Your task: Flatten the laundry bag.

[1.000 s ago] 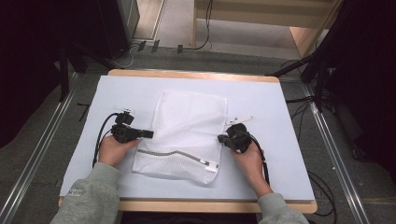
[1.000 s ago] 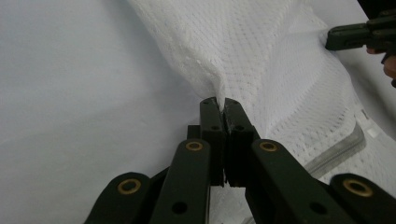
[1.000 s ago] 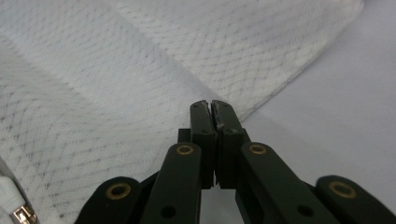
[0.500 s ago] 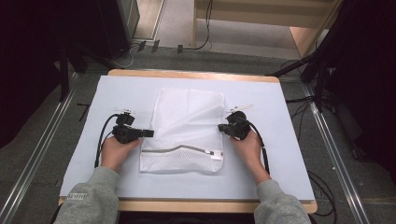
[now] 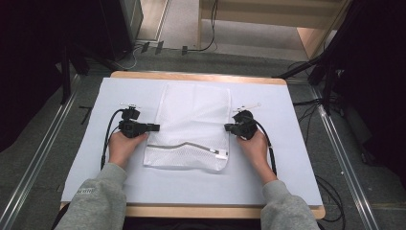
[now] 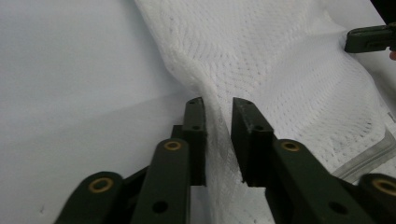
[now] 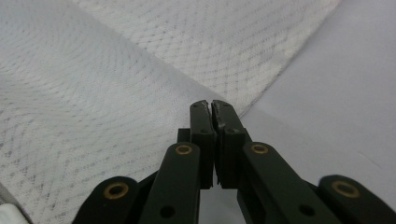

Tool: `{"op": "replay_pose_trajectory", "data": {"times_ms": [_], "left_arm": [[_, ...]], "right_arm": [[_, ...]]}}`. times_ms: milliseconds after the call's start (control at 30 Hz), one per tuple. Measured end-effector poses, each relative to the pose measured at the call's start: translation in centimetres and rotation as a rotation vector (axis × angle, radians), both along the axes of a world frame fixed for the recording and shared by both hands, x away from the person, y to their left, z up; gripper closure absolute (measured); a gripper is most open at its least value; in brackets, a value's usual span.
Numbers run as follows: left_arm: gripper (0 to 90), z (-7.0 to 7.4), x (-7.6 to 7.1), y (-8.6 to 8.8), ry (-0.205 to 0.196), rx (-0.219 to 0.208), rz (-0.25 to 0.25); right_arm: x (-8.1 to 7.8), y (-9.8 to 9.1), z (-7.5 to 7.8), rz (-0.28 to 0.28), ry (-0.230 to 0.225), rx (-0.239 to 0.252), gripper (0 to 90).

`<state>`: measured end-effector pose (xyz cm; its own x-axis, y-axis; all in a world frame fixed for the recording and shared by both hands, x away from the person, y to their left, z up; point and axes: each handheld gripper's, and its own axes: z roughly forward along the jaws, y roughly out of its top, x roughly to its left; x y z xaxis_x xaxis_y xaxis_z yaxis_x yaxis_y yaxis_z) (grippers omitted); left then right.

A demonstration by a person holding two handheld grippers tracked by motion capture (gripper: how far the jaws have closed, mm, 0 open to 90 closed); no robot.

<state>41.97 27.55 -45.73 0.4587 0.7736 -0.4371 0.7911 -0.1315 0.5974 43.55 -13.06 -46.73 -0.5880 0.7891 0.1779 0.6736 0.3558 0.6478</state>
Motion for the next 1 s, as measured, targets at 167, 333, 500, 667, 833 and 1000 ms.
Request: {"op": "replay_pose_trajectory", "data": {"times_ms": [167, 333, 500, 667, 833, 1000], "left_arm": [[59.1, 0.9, -0.7, -0.1, -0.013, 0.035, -0.043], [57.9, 1.7, -1.6, -0.4, -0.023, 0.044, -0.078], [59.3, 2.7, -2.4, -1.3, -0.05, 0.013, -0.116], [59.1, 3.2, -3.0, -2.0, -0.063, 0.012, -0.137], [57.0, 4.3, -3.9, -1.4, -0.097, 0.017, -0.135], [61.8, 4.9, -4.5, -0.9, -0.11, -0.011, -0.127]], "right_arm": [[-1.1, -0.7, 0.8, -0.016, -0.039, 0.023, 77.6], [-2.9, -0.8, 1.8, 0.023, -0.061, 0.04, 79.7], [-4.8, -0.8, 2.4, 0.06, -0.069, 0.064, 82.5], [-6.3, -0.6, 2.3, 0.089, -0.054, 0.086, 85.6], [-7.6, -0.2, 2.1, 0.114, -0.036, 0.088, 86.6], [-8.8, -0.2, 1.9, 0.121, -0.028, 0.096, 86.6]]}}
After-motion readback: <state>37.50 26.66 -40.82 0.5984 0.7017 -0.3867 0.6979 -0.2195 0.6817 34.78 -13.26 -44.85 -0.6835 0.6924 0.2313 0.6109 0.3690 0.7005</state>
